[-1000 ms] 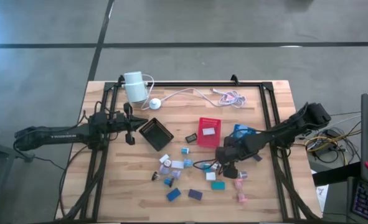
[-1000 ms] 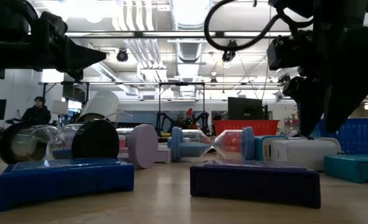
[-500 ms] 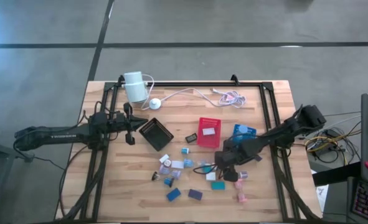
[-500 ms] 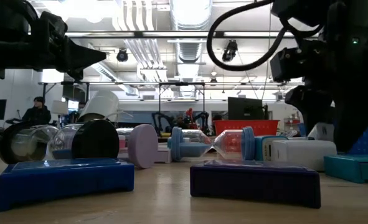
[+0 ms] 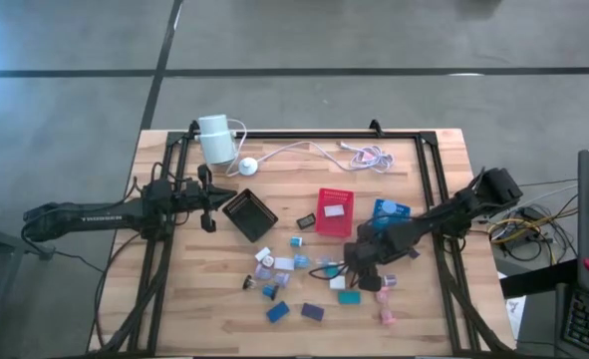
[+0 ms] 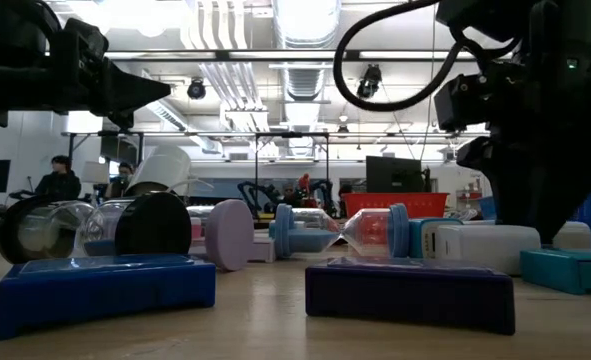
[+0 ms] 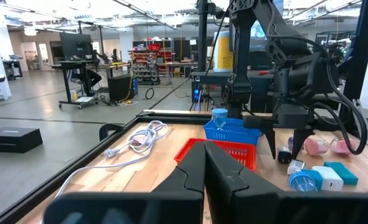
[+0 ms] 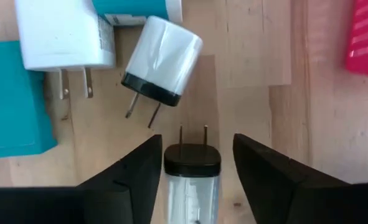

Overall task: Pick & Place Office items
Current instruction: Put the right black and white charger adapter into the black bin

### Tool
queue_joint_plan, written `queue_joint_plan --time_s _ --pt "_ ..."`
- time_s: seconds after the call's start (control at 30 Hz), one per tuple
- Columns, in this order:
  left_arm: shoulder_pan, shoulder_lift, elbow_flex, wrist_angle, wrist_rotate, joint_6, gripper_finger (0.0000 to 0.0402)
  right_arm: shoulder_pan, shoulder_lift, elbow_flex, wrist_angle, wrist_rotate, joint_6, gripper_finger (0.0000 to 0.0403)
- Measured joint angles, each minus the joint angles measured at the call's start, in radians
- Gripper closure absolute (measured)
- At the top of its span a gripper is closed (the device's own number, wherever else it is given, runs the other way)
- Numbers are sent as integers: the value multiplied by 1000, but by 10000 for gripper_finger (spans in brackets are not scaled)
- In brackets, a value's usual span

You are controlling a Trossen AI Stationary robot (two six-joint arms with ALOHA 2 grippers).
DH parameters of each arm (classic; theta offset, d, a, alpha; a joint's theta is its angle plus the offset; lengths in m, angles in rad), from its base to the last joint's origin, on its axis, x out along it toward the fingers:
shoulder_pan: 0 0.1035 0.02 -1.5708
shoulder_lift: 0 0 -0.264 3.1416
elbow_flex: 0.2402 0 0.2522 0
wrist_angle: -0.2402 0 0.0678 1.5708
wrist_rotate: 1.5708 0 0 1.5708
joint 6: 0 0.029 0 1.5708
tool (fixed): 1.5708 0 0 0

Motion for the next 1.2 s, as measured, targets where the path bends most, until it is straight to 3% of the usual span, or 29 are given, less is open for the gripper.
queue_joint_plan --time_s 0.43,0.87,1.2 --pt "0 2 0 -1 -1 0 396 0 -33 81 -133 -111 43 191" --pt "0 3 0 -7 -2 0 396 0 69 71 -133 -102 39 126" --pt "0 3 0 -7 -2 0 396 0 86 71 -180 -102 -19 150"
